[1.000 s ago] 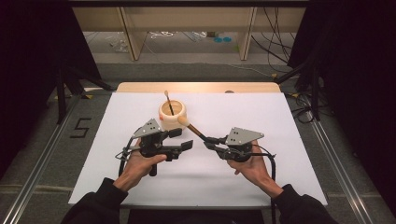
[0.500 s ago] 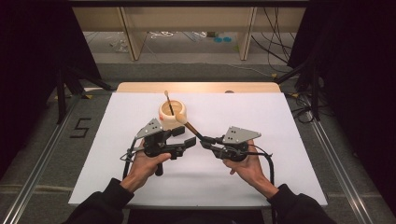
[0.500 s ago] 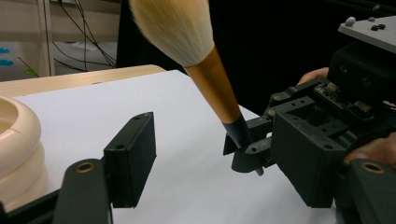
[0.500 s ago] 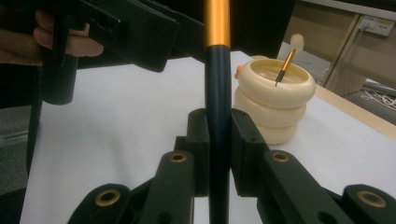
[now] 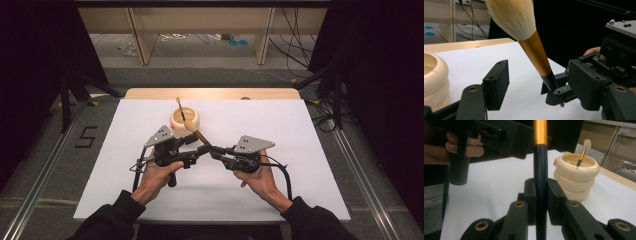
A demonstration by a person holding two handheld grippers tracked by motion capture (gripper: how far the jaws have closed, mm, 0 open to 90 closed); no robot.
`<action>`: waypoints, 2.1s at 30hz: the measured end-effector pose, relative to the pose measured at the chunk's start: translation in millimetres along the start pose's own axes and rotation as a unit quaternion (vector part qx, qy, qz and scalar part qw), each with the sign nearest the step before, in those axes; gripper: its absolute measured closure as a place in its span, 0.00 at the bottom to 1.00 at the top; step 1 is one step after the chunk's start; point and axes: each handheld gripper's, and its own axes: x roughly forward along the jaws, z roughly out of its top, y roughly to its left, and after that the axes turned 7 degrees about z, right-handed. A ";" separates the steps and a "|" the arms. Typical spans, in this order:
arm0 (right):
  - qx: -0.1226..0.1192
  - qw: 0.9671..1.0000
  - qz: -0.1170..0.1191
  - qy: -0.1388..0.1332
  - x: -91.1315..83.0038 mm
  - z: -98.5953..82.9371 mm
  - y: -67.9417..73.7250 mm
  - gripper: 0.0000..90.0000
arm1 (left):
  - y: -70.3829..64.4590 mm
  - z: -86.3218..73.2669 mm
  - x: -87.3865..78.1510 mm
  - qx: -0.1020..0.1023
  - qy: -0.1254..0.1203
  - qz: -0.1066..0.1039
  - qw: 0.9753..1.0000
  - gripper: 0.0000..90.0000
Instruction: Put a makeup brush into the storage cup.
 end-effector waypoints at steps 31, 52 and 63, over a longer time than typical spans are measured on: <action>0.015 1.000 0.003 -0.023 8.0 -0.5 1.4 0.89 | 2.8 -1.5 4.4 -0.041 -0.033 0.003 0.999 0.56; 0.028 0.999 0.003 -0.032 12.3 -0.8 1.9 0.89 | 2.6 -1.3 5.1 -0.055 -0.042 -0.003 0.998 0.69; 0.033 0.999 0.005 -0.035 13.2 -1.8 2.7 0.89 | 2.8 -0.6 4.5 -0.062 -0.048 -0.012 0.997 0.81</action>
